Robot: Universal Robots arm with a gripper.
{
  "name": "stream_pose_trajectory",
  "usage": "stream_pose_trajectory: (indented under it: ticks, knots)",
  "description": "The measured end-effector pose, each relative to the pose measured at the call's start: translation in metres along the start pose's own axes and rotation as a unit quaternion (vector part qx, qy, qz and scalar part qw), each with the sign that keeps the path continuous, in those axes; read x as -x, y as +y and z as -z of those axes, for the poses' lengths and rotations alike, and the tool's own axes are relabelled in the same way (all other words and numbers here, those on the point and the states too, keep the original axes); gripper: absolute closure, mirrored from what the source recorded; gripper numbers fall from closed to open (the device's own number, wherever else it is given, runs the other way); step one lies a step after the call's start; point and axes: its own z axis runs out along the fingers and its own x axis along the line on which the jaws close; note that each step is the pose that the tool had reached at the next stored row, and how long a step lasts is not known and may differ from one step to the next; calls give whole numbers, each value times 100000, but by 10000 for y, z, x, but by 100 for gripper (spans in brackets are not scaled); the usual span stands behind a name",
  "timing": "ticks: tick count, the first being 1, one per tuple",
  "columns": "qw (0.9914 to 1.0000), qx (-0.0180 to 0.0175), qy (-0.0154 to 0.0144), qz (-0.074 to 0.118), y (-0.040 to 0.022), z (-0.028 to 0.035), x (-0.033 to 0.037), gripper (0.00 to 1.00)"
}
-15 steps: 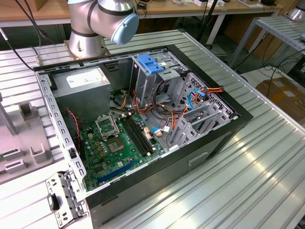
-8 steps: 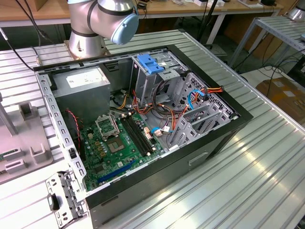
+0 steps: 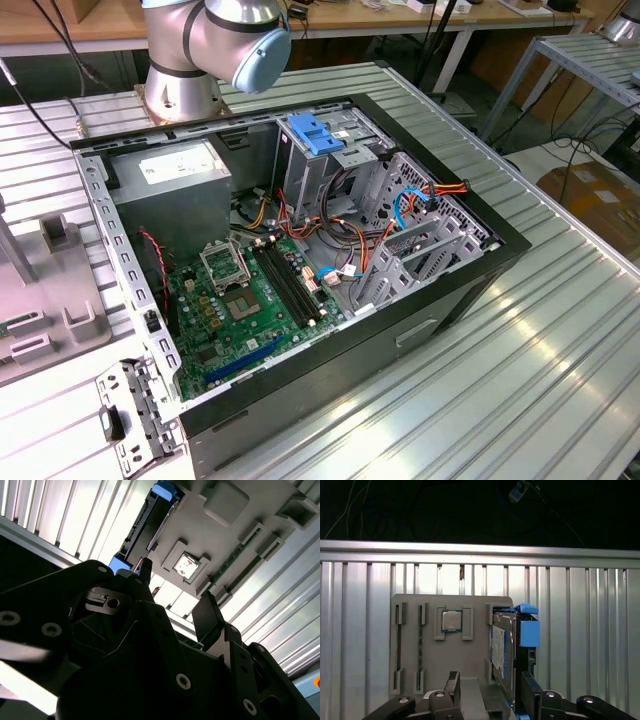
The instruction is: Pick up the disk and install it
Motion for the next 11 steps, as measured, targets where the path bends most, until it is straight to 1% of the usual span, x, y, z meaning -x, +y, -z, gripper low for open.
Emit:
stream_pose_trajectory:
  ticks: [9, 11]
  knots:
    - [100000, -5, -196, 7, -1, -26, 12, 40]
    - [100000, -5, -295, 10, -1, -37, 18, 40]
